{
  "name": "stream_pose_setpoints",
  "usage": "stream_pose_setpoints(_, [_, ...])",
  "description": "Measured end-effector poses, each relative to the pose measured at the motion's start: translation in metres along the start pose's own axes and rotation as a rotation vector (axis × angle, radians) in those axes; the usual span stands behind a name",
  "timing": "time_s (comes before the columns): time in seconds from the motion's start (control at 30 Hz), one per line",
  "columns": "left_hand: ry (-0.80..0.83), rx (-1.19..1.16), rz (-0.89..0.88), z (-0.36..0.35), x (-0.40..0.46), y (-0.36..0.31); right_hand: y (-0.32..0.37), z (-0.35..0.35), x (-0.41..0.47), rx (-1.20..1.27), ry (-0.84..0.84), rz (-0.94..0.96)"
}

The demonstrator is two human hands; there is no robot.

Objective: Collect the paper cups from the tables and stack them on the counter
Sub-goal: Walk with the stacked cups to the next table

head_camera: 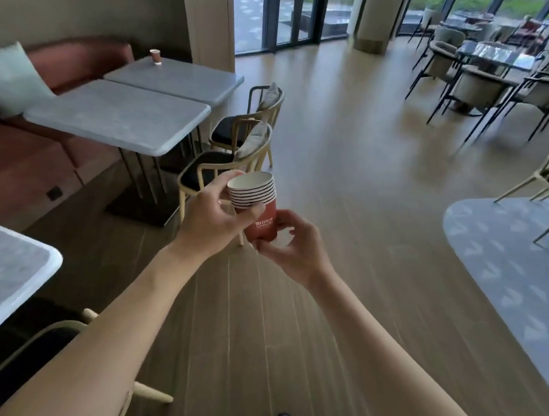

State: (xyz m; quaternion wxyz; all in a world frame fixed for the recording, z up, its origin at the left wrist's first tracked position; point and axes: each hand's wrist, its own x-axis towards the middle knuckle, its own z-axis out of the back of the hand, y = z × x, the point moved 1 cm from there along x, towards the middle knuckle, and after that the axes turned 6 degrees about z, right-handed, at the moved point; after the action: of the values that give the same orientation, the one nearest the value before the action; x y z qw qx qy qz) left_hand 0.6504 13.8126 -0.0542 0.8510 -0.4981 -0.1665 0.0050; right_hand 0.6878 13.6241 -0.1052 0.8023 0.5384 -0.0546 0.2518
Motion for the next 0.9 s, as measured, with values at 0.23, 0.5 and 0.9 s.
stream_pose_setpoints(0.23, [-0.081,0.003,0.039,-0.046,0.058,-0.007,-0.052,0.038,0.066,0.045,0.087,0.045])
stream_pose_setpoints(0.5, [-0.156,0.101,0.090,-0.069,0.091,-0.006,-0.090,0.041,0.105,0.140,0.132,0.061])
stream_pose_setpoints(0.9, [-0.123,0.080,0.123,-0.083,0.172,0.036,-0.133,0.033,0.177,0.117,0.164,0.010])
